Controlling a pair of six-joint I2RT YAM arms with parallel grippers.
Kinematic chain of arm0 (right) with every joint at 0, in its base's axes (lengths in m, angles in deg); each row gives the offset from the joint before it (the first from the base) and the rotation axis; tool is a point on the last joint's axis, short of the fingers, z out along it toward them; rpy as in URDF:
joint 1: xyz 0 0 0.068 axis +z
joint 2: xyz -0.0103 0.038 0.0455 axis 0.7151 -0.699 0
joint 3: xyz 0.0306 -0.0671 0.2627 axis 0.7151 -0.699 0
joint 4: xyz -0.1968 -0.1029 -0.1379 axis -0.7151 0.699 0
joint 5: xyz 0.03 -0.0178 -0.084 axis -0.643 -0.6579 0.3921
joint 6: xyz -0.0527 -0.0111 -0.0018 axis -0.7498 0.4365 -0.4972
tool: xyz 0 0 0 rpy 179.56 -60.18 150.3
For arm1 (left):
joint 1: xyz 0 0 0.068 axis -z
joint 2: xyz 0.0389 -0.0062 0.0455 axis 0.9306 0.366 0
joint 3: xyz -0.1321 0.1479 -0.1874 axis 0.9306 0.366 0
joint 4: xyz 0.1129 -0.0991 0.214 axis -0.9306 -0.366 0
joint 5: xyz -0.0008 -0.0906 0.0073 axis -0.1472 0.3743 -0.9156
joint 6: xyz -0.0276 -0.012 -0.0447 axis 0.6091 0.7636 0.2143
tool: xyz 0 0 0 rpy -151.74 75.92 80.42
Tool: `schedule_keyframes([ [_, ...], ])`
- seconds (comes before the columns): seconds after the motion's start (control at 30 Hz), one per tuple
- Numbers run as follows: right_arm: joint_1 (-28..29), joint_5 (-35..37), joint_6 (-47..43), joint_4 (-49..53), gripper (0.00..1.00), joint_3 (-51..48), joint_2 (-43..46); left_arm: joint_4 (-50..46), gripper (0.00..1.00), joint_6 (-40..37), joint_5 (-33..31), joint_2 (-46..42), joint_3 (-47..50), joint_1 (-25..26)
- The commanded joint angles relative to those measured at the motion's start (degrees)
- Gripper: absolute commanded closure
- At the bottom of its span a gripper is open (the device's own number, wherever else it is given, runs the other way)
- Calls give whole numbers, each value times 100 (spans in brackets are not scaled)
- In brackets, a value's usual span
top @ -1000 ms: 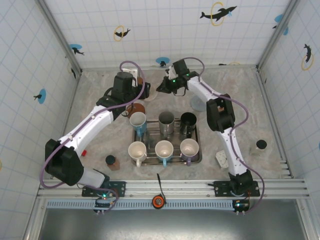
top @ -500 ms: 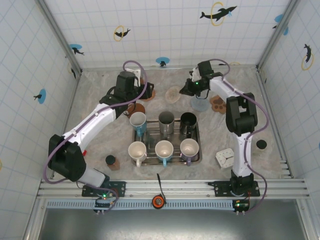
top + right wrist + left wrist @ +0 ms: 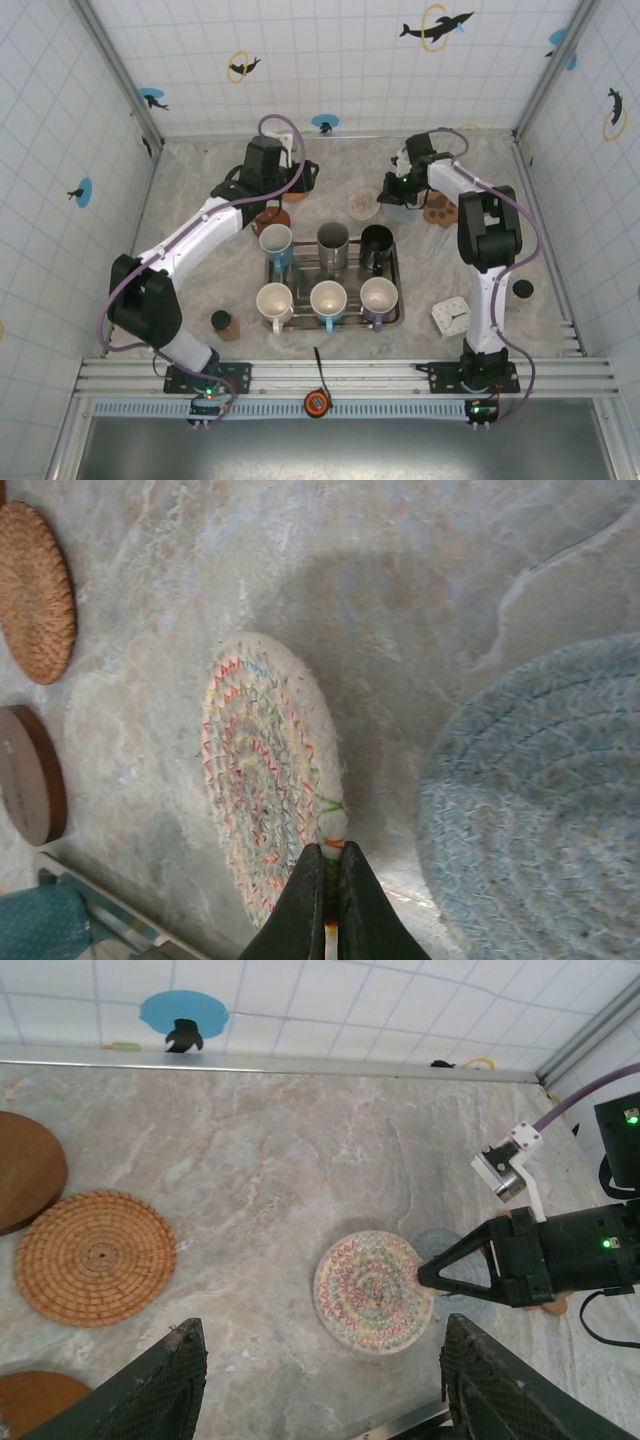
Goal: Place the cup by the coaster
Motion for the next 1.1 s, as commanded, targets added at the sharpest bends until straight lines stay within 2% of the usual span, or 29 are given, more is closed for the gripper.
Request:
schedule_keyframes([
  [0.0,-14,345,-200,120,100,-73,203,-88,38,123,105,164,-286,80],
  [0.13,-24,298,-211,146,98,-9,129,-75,38,167,130,236,-344,103],
  [0.2,-18,285,-222,144,84,-1,106,-76,38,184,138,262,-371,111],
  [0.33,-19,444,-276,176,70,-5,226,-77,38,204,130,297,-388,146],
  [0.57,-98,905,-552,616,68,336,421,-79,38,247,171,447,-476,241],
  [0.8,-187,1166,-632,632,70,107,775,-151,38,220,92,560,-577,296],
  [0.9,-181,1131,-615,571,70,-41,950,-494,37,22,-282,586,-686,296],
  [1.07,-151,1089,-519,438,68,-242,1274,-1711,31,-243,-1472,711,-973,206],
])
